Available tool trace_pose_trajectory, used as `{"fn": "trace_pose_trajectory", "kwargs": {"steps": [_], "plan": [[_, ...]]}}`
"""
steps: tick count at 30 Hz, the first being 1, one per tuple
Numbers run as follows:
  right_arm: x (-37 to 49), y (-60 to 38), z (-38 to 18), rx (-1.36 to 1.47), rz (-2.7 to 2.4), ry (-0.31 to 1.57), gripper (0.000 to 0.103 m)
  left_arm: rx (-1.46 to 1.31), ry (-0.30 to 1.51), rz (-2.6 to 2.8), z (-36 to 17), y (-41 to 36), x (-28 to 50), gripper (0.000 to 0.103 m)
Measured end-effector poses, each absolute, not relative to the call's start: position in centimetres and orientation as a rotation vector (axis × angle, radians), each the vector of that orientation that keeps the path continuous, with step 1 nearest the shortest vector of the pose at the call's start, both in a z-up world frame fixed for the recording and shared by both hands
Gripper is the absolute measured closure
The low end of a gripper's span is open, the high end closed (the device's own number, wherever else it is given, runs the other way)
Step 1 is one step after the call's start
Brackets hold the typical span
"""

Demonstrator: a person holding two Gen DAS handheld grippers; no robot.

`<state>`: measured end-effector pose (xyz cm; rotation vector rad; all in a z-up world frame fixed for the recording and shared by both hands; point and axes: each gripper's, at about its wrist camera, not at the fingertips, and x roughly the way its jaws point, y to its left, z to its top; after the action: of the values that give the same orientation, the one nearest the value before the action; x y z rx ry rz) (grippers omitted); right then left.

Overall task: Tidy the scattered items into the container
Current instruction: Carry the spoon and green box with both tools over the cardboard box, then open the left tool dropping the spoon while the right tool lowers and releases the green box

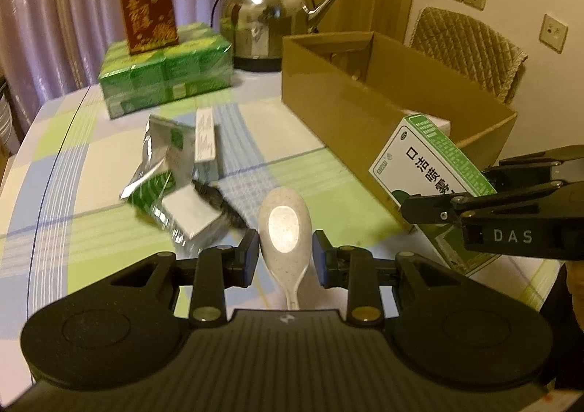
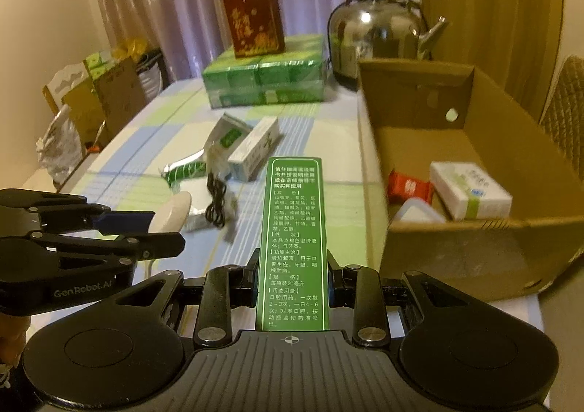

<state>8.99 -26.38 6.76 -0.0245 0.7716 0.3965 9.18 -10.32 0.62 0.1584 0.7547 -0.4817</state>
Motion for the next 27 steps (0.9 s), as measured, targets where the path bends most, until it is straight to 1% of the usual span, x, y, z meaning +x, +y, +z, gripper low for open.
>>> {"fn": "trace_pose_trajectory", "kwargs": {"steps": [7,17,21,27], "plan": [[10.4,-28.7,9.7,-0.006,0.364,0.707,0.075,0.169,0.71,-0.564,3.6,-13.5,10.8,0.077],[14.2,-34.7,14.9,0.032,0.282,0.614,0.075,0.14,0.636,-0.672,8.6,-19.6,13.9,0.077],[16.0,-37.0,15.2,0.017,0.24,0.61,0.075,0.139,0.62,-0.711,10.0,-22.3,15.1,0.077],[17.8,-39.6,14.0,0.013,0.206,0.637,0.075,0.105,0.618,-0.745,10.7,-25.5,16.8,0.077]]}}
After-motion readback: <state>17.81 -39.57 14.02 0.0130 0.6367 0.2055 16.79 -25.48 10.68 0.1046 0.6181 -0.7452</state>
